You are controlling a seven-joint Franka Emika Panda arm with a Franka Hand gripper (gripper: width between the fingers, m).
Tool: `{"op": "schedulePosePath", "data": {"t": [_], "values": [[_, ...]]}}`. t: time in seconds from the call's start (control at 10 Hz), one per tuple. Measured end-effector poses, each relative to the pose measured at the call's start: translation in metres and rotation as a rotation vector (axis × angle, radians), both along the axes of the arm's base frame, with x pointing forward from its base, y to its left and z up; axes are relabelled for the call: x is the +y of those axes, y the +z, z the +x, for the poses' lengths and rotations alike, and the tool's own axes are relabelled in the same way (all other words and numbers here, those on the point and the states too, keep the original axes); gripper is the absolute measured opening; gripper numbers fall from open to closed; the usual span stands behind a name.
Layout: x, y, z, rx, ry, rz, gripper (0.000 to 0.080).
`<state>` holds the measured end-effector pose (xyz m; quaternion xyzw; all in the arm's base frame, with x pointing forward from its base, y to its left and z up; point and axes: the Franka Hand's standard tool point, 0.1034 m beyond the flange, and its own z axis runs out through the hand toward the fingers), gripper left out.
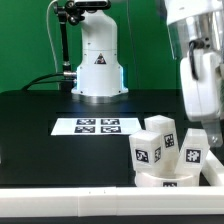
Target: Assemble stool
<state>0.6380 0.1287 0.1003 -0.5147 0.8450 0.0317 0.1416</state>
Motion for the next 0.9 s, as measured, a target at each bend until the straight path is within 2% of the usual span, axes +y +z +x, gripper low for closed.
{"op": "schedulePosePath", "data": {"t": [0.2, 0.9], "values": [[0.0018, 0.0166, 0.0006, -0.018, 0.006, 0.008, 0.0648], [0.0018, 0.0119, -0.0004, -0.014, 0.011, 0.004, 0.0649]]}}
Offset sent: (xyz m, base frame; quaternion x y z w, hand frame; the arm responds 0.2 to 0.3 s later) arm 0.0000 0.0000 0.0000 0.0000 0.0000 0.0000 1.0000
